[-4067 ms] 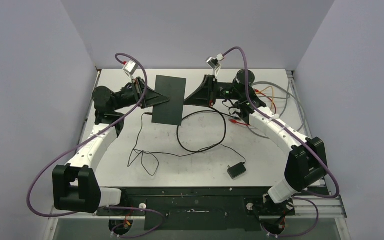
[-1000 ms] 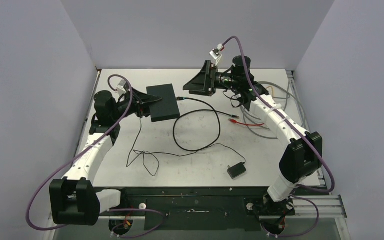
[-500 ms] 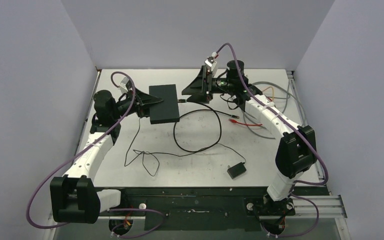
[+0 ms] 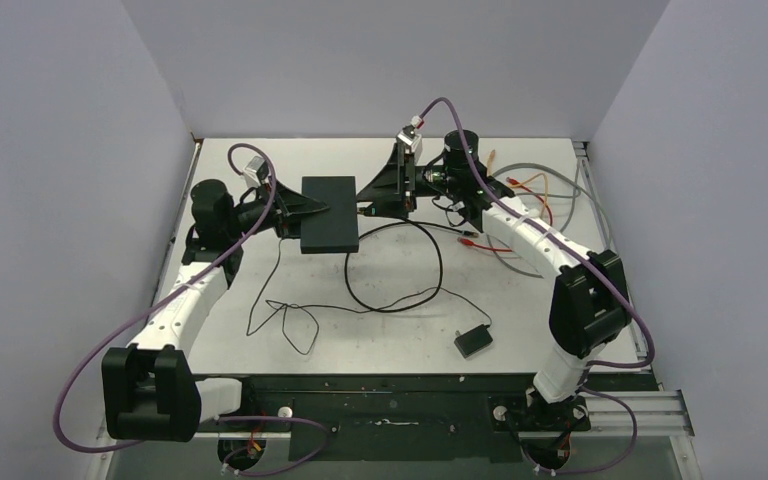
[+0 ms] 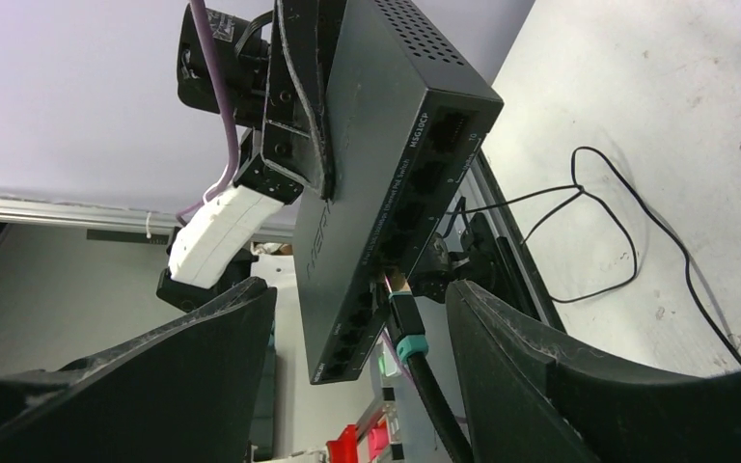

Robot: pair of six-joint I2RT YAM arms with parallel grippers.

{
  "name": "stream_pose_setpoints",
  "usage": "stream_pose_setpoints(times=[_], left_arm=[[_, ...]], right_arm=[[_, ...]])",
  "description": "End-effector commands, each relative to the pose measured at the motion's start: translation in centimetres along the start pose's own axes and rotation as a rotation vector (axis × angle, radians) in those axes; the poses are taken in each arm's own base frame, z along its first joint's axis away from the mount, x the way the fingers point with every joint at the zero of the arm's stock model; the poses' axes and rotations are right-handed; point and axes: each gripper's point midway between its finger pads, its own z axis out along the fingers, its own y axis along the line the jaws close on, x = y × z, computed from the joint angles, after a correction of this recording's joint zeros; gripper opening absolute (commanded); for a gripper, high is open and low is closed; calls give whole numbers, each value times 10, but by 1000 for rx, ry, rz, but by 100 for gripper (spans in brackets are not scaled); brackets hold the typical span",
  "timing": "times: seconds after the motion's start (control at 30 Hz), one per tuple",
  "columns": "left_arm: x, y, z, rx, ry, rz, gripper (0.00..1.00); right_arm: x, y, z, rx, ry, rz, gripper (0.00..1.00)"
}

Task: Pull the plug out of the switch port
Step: Pull the connector from the switch port.

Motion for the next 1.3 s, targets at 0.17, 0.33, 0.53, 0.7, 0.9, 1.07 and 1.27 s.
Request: stream_pose_setpoints(times=[0.17,0.33,0.53,0.7,0.9,1.07,1.27], left_arm=[[4,-40,-2,86,23,136,0],[2,-40,-1,89,18,136,0],[4,-44,-2,96,20,146,0],[4,-45,-2,99,17,151,0],[3,-45,-2,100,16,152,0],[3,-46,-2,102,15,154,0],[2,-49,-1,113,16,158,0]], right_arm=[[6,7,3,-55,24,-2,51],[8,5,3,-56,27,7,40],[10,0,5,-52,29,21,43],[11,-2,8,-54,35,25,33],[13,0,8,-63,40,27,15],[12,3,8,-74,37,19,5],[10,9,7,-89,21,-40,5]])
